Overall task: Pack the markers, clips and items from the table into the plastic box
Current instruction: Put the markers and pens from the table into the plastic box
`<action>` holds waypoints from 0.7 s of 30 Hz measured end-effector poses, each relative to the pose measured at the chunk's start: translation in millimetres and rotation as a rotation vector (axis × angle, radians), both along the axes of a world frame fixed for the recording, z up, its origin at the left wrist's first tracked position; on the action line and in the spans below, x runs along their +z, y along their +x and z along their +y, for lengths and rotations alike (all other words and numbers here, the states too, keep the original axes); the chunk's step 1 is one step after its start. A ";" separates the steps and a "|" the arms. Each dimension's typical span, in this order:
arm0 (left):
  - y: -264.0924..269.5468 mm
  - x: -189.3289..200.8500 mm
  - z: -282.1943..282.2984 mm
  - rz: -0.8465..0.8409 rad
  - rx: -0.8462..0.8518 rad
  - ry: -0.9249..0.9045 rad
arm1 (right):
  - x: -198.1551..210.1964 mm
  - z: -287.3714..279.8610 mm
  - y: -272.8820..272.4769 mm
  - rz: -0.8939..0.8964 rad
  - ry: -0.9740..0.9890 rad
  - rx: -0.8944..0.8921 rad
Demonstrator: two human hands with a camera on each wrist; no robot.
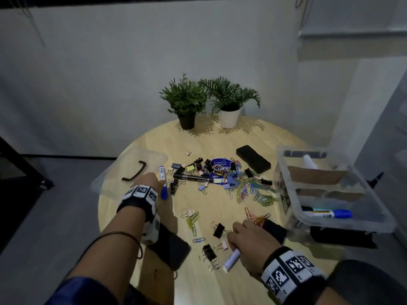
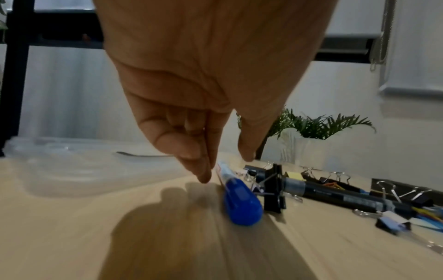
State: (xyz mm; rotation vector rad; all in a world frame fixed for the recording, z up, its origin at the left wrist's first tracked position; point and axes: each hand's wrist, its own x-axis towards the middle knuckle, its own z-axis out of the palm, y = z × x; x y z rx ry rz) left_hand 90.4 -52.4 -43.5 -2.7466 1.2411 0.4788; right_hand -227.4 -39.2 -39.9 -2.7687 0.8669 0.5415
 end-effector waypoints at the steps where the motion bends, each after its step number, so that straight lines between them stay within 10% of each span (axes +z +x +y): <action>1: -2.8 -0.3 -5.0 0.012 0.005 0.020 | -1.3 -2.2 0.2 -0.013 0.008 0.002; 9: 11.0 5.1 -11.0 0.238 0.132 0.004 | 0.2 -9.4 8.4 0.007 0.030 0.023; 17: -25.6 31.7 -21.4 0.191 -0.171 -0.287 | 1.2 -6.1 -7.8 -0.469 0.172 -0.203; 21: -44.6 14.5 -58.7 0.173 -0.327 -0.103 | 26.4 -3.1 -15.2 -0.844 0.176 -0.231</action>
